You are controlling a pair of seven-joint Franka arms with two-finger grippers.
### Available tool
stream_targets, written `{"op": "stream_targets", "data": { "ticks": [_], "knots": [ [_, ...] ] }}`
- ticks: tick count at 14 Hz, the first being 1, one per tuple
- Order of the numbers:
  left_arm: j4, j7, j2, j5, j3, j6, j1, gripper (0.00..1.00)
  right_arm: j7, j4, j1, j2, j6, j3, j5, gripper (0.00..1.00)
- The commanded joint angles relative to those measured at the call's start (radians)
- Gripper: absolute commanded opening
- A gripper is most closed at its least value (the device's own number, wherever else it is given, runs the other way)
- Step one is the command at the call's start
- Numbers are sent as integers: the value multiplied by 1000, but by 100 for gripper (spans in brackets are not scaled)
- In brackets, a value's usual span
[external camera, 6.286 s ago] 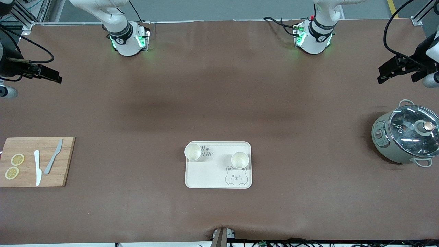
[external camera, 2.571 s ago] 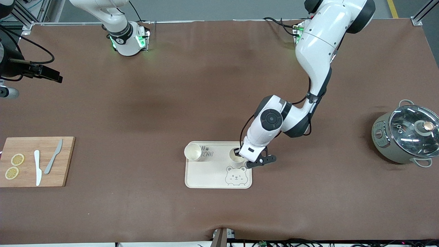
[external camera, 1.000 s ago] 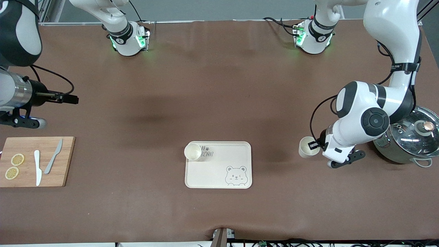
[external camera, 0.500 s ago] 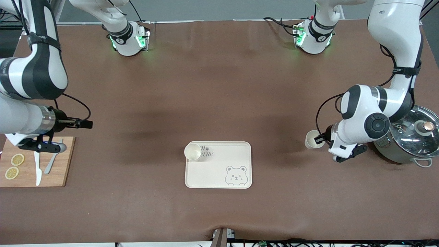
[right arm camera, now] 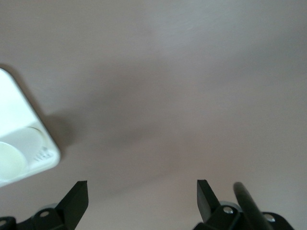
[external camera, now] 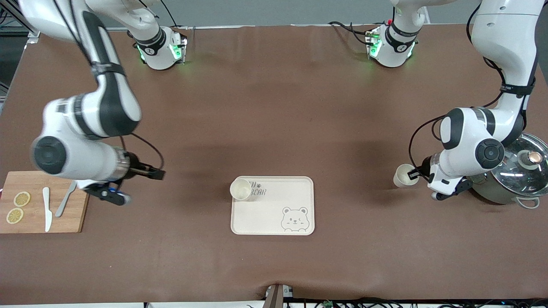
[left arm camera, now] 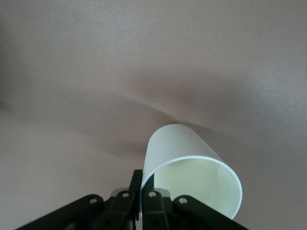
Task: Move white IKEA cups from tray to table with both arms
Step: 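Open the left gripper while the right gripper reaches the other cup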
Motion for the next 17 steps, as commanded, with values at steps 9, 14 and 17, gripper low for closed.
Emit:
{"op": "stream_targets", "data": {
  "ticks": [9,14,17],
  "knots": [
    [-38,-4,-3,2,-35,20,2,48,520,22,209,172,253,-7,100,100],
    [-14,-8,-48,-66,-35,18,0,100,523,26,231,205,374,-8,196,93],
    [3,-33,-95,-92,-34,4,0,100,591,23,252,239,458,-10,182,74]
  ]
}}
